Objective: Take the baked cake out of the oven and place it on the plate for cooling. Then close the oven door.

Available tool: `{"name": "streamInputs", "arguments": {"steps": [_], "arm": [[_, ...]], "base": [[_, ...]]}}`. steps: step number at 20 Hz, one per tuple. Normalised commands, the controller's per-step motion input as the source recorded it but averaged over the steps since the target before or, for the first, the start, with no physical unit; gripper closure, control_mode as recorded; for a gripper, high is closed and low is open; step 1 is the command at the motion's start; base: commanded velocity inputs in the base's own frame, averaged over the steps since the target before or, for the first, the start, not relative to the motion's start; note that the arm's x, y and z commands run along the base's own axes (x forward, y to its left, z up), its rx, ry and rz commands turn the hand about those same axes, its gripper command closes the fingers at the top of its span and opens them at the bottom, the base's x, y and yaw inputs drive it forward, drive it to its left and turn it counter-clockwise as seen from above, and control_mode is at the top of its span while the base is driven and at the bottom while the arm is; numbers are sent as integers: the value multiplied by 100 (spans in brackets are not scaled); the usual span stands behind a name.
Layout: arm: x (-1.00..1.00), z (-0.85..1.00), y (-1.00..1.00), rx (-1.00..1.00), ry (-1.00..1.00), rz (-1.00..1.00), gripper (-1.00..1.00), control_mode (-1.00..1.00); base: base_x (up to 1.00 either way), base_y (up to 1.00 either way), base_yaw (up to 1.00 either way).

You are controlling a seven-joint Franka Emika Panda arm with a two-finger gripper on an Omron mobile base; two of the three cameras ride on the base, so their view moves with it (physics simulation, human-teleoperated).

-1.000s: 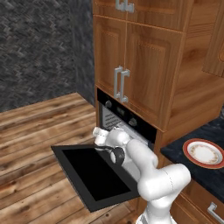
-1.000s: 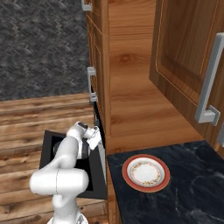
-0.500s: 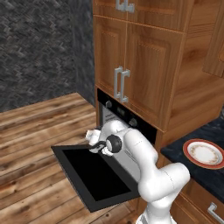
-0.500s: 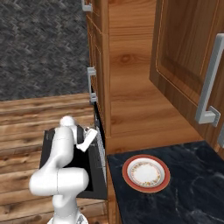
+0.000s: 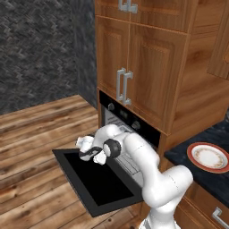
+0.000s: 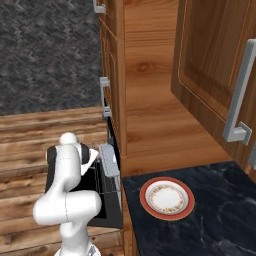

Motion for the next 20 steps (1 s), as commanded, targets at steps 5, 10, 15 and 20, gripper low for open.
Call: {"name": "streamInputs", "arguments": {"steps": [5, 10, 15, 20], "arm": [[-34, -100, 100, -1, 55, 5, 100, -100], [-31, -100, 100, -2, 58, 5, 100, -100], [-23, -100, 100, -2, 61, 4, 100, -100], [-24, -100, 100, -4, 61, 4, 100, -100]], "base": [[0, 0, 0], [0, 0, 0], [0, 0, 0], [0, 0, 0]]}}
